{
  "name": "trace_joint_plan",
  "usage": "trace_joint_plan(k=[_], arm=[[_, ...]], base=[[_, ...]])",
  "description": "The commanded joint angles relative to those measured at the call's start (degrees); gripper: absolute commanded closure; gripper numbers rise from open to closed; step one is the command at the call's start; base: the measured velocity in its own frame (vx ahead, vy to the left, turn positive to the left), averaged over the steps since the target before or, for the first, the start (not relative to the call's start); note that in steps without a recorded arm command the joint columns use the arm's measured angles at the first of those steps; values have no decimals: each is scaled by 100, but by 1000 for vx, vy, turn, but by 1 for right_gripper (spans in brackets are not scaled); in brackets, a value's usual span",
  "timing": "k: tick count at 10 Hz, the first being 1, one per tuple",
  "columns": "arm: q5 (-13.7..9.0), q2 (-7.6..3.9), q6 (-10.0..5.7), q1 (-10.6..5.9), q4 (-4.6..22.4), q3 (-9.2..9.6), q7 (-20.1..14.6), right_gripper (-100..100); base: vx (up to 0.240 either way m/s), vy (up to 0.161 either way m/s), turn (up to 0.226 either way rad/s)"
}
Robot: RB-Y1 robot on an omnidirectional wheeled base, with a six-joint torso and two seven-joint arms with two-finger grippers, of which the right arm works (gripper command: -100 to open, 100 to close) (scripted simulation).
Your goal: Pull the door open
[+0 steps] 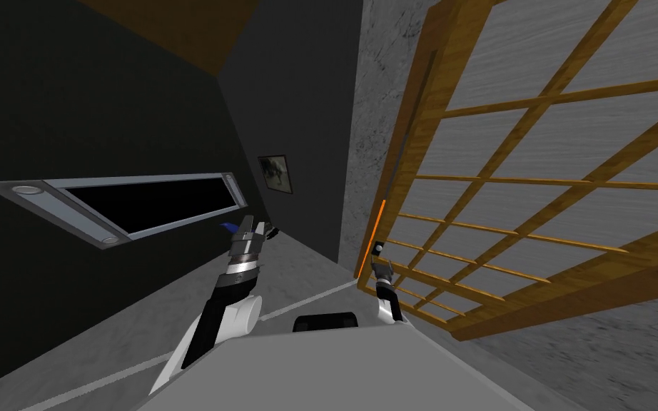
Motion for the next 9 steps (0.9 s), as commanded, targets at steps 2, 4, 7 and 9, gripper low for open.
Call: trace_joint_plan(k=[2, 4, 7, 9], arm=[[-150, 32, -15, -2, -7, 56, -356, -100], [-241, 52, -22, -2, -17, 90, -554, -100], [-312, 68, -27, -1, -26, 116, -697, -100], [-346, -130, -66, 96, 24, 117, -942, -100]], base=[[-64, -19, 45], [-57, -8, 35], [-46, -10, 29], [152, -12, 68]])
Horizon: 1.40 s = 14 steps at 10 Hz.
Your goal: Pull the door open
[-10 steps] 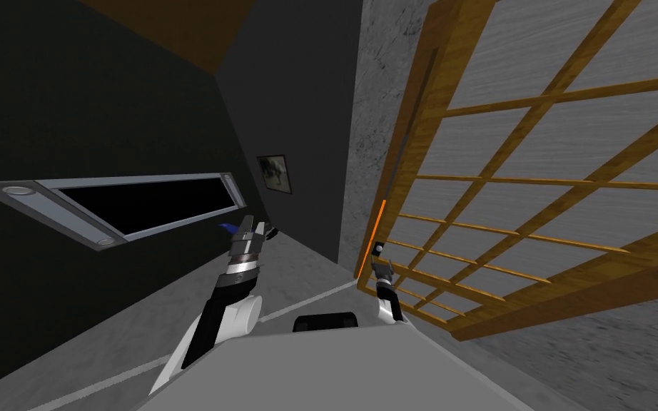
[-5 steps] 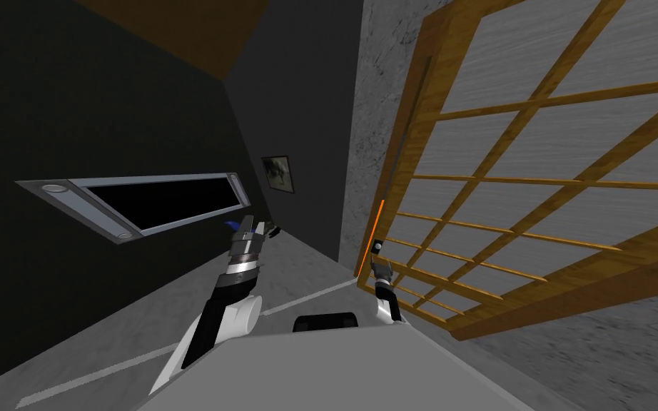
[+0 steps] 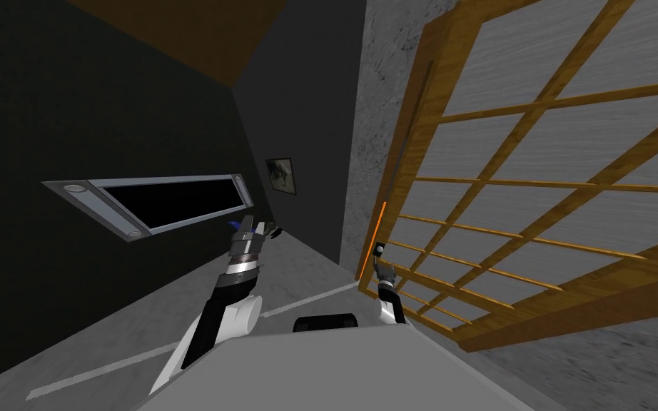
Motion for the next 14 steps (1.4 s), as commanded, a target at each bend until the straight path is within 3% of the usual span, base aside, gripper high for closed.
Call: trace_joint_plan(k=[1, 6, 7, 8, 13, 14], arm=[[-12, -141, -88, 20, 151, 12, -211, -100], [-77, -577, -171, 232, 260, 11, -701, -100], [-59, -538, -209, 114, 414, 26, -680, -100], [-59, -538, -209, 114, 414, 26, -680, 100], [-59, -538, -209, 114, 414, 26, -680, 100], [-17, -574, -190, 141, 395, 106, -767, 100]], base=[[205, -13, 64], [177, -6, 60], [68, -11, 11], [-8, 0, -11], [-14, 1, -1], [-138, -9, 59]])
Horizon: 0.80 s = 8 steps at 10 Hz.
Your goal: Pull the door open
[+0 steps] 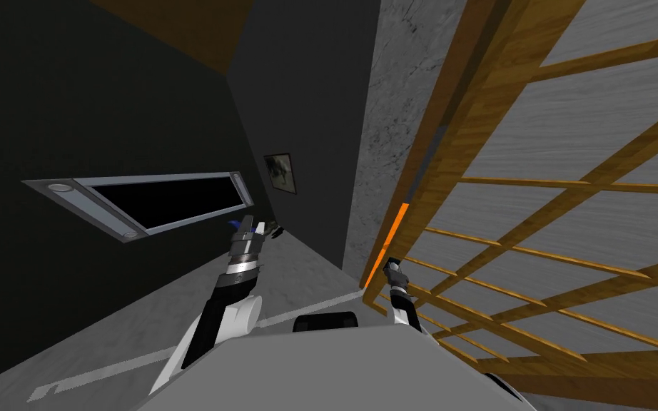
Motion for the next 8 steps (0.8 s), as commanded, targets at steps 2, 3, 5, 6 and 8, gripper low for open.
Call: trace_joint_plan(k=[2, 3, 5, 6, 8], arm=[[78, -47, 20, 29, -37, 141, -140, 100], [118, -77, 26, 42, -63, 212, -214, 100], [202, -140, 37, 69, -119, 362, -370, 100], [262, -187, 45, 88, -160, 471, -483, 100], [340, -246, 55, 113, -212, 610, -629, 100]], base=[[-191, -14, 76], [-208, 2, 72], [-224, 1, 83], [-212, -19, 112], [-244, -40, 103]])
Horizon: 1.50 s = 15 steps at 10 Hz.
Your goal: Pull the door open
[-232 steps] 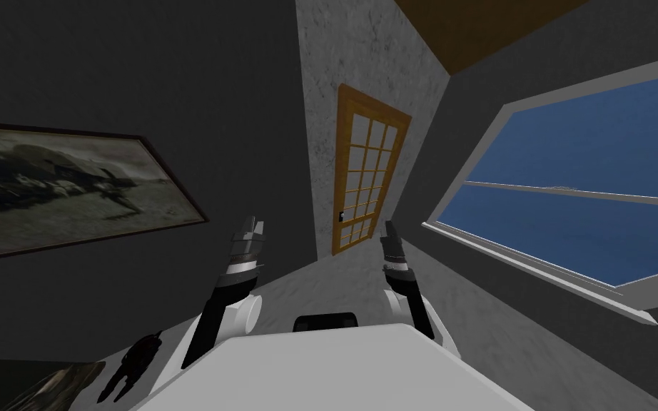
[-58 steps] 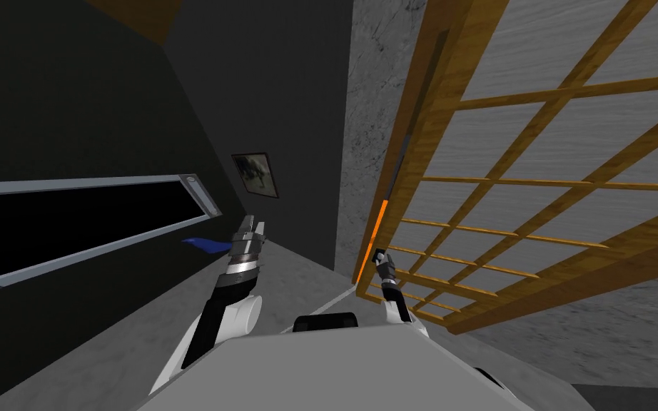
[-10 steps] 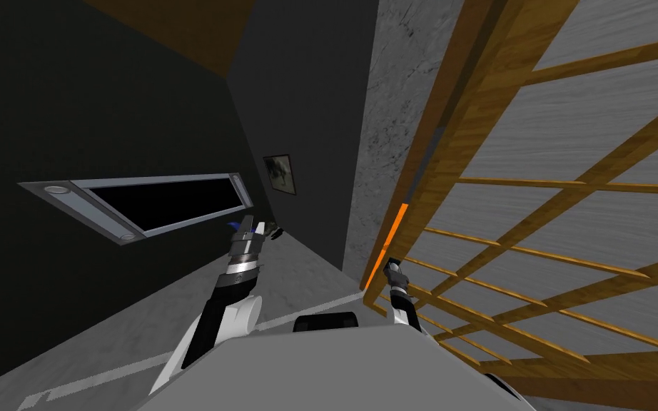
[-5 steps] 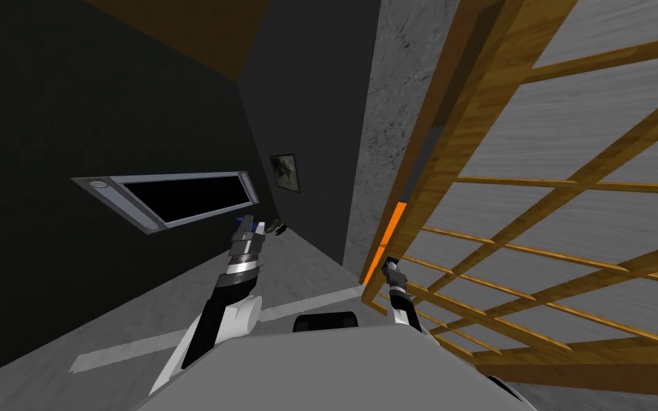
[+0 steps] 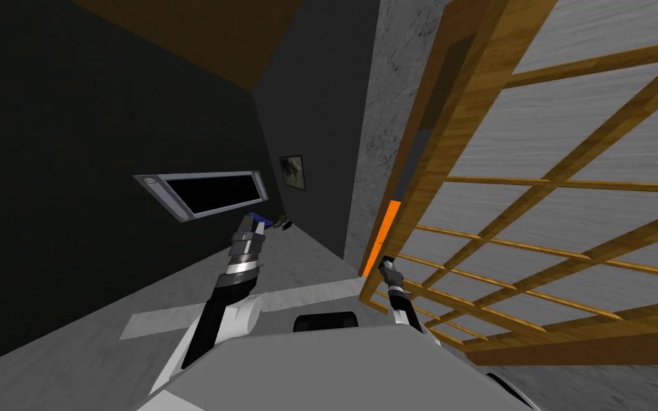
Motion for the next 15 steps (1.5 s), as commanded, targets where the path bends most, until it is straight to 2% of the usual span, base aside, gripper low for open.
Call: trace_joint_plan(k=[1, 2, 3, 4, 10, 11, 12, 15], arm=[[44, -44, -1, 31, -60, 78, -97, 100], [36, -19, -24, -4, 10, 62, -75, 100], [102, -76, -40, 51, -23, 197, -190, 100], [115, -92, -48, 61, -33, 224, -213, 100], [335, -365, -171, 220, -197, 668, -616, 100], [317, -342, -144, 211, -166, 634, -578, 100], [388, -420, -219, 289, -187, 769, -708, 100], [515, -605, -403, 416, -249, 1006, -952, 100]], base=[[-238, -2, 66], [-95, 8, 21], [-169, -28, 104], [-235, -38, 89], [-245, 0, 73], [-105, -10, 26], [-161, -37, 91], [-250, -32, 102]])
